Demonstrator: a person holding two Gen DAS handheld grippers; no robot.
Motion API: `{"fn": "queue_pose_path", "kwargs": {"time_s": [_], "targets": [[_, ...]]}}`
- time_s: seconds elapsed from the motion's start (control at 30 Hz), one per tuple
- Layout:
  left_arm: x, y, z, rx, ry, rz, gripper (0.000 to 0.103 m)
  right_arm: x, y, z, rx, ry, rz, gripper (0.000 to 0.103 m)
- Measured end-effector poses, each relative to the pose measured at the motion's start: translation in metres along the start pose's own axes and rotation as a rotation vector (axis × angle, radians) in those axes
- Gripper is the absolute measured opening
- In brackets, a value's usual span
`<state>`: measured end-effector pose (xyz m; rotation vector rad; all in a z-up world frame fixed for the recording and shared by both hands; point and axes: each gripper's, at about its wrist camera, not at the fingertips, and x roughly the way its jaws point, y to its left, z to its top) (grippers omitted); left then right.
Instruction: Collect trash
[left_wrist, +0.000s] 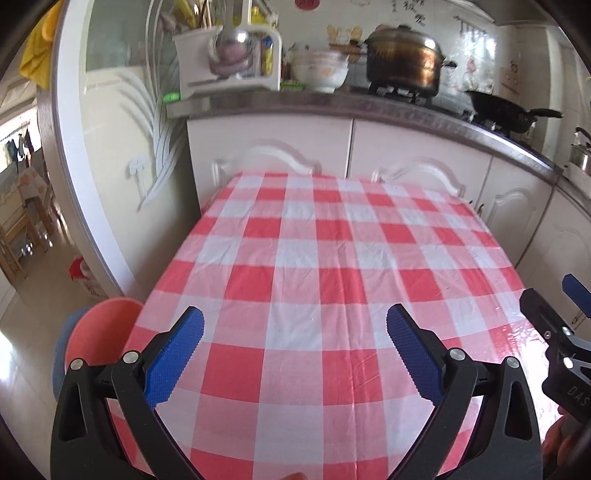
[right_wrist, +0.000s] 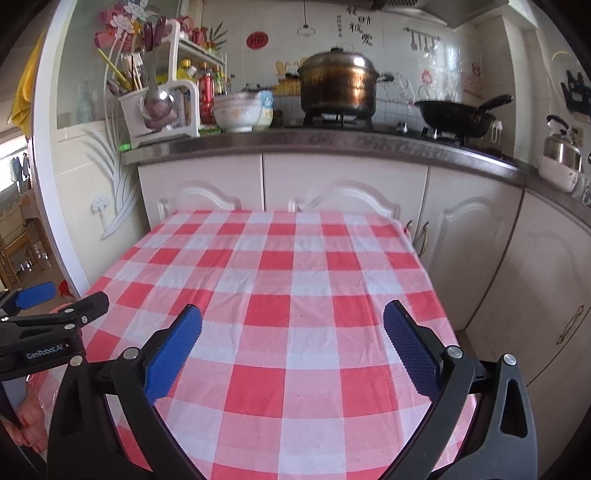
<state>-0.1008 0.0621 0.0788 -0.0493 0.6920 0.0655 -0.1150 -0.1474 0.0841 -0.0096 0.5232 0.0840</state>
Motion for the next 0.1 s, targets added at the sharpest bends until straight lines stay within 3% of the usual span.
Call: {"fn": "queue_pose_path", "kwargs": {"time_s": [0.1], "targets": [[0.031,-0.003,-0.004,-0.012,0.059,0.025,0.098,0.03,-0.003,-0.001,0.004,0.075,0.01,0.099]]}}
